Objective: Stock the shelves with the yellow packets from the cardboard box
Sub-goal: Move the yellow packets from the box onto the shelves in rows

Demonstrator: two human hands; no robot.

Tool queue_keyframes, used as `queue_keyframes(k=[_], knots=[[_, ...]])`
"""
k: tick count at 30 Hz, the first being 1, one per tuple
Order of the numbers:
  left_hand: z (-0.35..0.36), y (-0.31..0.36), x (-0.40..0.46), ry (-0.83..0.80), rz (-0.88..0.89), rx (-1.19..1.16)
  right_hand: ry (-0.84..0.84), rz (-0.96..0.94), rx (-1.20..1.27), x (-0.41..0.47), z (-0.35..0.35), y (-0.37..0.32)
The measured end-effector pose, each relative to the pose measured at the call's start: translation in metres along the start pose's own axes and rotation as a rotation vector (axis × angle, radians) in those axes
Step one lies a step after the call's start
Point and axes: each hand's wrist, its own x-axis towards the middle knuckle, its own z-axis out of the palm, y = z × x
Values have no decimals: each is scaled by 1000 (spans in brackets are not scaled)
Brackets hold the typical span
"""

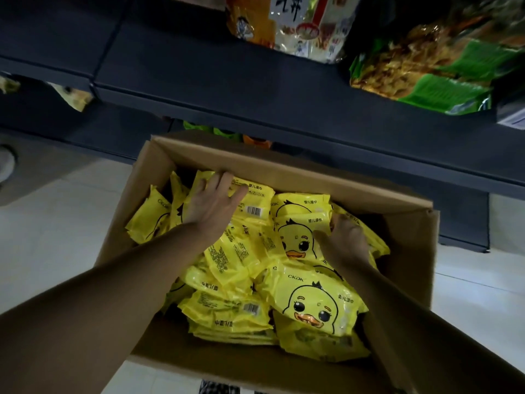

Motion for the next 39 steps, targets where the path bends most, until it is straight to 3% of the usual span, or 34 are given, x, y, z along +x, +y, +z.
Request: queue_keyframes(k=[3,12,18,22,27,30,34,36,39], knots=[[-2,-2,6,23,20,-9,-63,68,-44,-1,11,-1],[-37,-8,-2,9,17,-63,-31,76,112,-25,-12,12],[-62,-1,-14,56,-64,-348,-39,125,283,-46,-47,37],[-65,5,-26,-6,-149,-519,-51,224,290,-54,-55,55],[-49,10,-30,-121,-229,-626,-86,265,263,-52,-41,65],[-43,4,-26,-170,-320,-744,20,251,237,-50,-31,65],[-45,-6,-22,-241,-450,-923,179,57,128,-50,-23,65],[-46,-10,-23,-259,-470,-958,158,13,-1,-47,-19,67],[-47,-14,-25,-255,-468,-979,110,114,-6,-33,-13,68]])
